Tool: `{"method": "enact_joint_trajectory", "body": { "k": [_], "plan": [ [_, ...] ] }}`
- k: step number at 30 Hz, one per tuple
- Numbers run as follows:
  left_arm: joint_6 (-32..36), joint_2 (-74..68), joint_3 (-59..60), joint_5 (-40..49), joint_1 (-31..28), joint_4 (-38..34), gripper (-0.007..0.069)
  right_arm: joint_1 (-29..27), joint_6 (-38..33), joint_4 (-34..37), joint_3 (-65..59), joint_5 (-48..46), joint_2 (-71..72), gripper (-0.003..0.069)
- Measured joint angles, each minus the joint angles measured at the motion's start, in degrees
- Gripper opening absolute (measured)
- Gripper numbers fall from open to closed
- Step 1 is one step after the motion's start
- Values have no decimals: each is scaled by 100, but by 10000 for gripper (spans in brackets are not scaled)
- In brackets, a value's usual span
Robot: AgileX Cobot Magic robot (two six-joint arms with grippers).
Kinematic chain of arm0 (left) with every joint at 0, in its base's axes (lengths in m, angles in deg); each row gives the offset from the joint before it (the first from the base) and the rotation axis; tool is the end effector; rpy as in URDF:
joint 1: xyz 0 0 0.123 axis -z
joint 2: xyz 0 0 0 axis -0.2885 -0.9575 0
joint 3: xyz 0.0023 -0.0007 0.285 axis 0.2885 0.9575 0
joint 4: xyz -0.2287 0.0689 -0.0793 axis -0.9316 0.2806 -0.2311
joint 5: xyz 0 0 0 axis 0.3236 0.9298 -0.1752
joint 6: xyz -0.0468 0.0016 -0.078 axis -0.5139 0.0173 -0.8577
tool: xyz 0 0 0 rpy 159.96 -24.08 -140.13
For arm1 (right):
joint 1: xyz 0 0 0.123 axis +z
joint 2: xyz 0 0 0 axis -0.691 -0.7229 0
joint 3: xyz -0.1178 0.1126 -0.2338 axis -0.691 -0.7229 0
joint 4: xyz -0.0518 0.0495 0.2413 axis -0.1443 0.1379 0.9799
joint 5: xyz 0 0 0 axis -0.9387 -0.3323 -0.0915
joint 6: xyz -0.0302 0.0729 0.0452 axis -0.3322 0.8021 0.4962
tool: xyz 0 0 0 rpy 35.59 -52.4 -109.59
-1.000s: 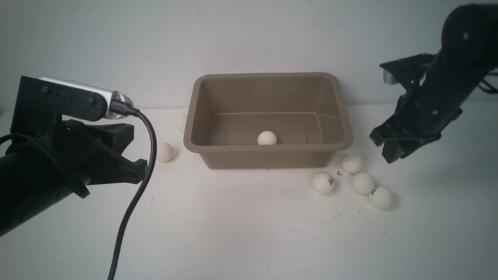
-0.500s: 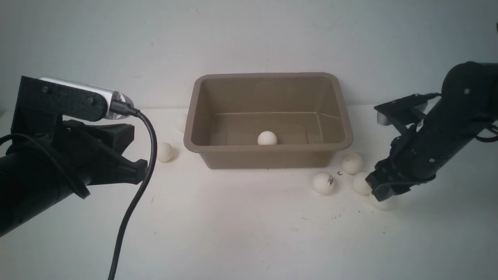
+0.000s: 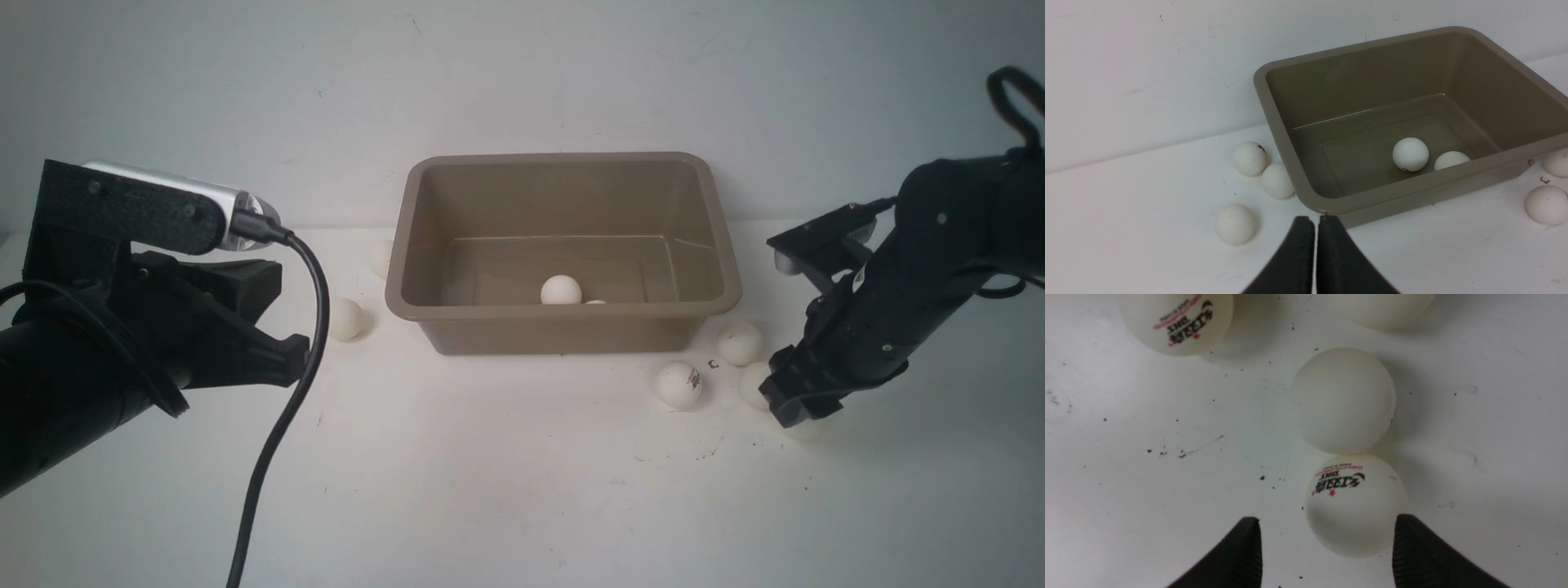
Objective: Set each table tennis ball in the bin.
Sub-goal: Use the right arm to clamp the table tennis ball closest to it
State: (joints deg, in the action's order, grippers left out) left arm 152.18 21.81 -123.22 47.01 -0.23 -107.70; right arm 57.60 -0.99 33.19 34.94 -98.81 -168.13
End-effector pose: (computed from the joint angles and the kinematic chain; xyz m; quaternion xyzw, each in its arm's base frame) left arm 0.2129 -0.0633 0.2831 0.1008 0.8210 -0.0932 0.5542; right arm 0.3393 0.0912 0.1830 -0.2531 0.9631 0.0379 0.0833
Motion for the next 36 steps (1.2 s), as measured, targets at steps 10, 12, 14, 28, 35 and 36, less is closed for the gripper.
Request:
{"method": "enact_joint_trajectory", "body": {
  "k": [10,12,14,28,35,36],
  "plan": [
    [0,0,0,0,0,0,-4,0,0,-17,0,216,-315,399],
    [0,0,0,0,0,0,-4,0,0,-22,0,274,-347,399],
    [0,0,0,0,0,0,-4,0,0,-19,5,301,-393,399],
    [0,0,0,0,0,0,-4,0,405,-659,10,121,-495,367],
    [0,0,0,0,0,0,-4,0,434,-825,275,-245,255,367],
    [0,0,0,0,0,0,-4,0,429,-742,474,-246,462,367]
  ]
}}
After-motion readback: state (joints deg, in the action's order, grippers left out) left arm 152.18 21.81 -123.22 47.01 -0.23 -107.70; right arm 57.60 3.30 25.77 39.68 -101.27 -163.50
